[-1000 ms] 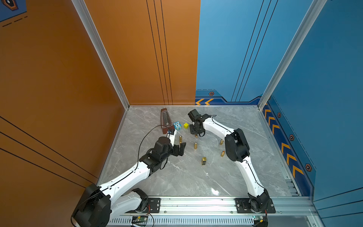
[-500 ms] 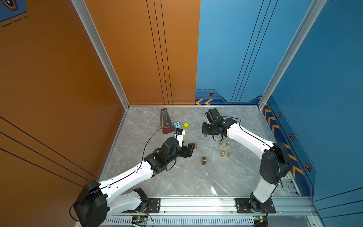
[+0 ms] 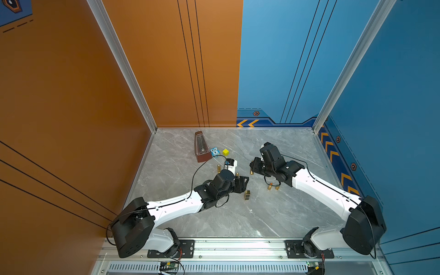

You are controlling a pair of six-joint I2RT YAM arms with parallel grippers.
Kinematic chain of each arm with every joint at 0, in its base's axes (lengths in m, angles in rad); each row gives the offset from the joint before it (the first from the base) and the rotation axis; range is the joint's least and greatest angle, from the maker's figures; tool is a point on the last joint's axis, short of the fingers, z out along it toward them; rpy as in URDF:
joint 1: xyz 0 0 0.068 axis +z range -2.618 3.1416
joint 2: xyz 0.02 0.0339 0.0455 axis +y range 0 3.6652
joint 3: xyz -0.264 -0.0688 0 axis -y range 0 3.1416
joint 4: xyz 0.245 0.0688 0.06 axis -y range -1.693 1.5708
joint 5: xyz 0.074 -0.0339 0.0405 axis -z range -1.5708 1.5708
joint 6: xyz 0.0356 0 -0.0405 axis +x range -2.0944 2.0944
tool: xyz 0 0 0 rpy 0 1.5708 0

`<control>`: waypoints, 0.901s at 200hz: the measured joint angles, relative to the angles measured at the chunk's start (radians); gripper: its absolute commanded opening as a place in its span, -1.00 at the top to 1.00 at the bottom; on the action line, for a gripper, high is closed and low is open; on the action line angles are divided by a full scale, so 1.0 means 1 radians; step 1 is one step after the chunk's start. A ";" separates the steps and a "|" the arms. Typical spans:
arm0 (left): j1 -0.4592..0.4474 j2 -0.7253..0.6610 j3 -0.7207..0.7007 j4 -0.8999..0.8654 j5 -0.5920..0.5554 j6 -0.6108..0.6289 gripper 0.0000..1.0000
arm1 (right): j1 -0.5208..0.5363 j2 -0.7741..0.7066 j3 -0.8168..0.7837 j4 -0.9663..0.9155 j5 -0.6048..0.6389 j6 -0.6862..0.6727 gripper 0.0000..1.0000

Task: Open the lipstick cap
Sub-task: Open the cover of the lipstick.

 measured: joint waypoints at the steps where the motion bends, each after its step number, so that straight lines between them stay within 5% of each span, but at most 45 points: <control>1: 0.000 0.001 0.000 0.001 0.000 -0.002 -0.20 | 0.000 0.000 -0.001 0.001 0.000 0.002 0.64; 180: 0.002 0.101 0.089 0.065 0.007 -0.020 0.47 | 0.028 -0.006 -0.027 0.100 -0.052 0.089 0.65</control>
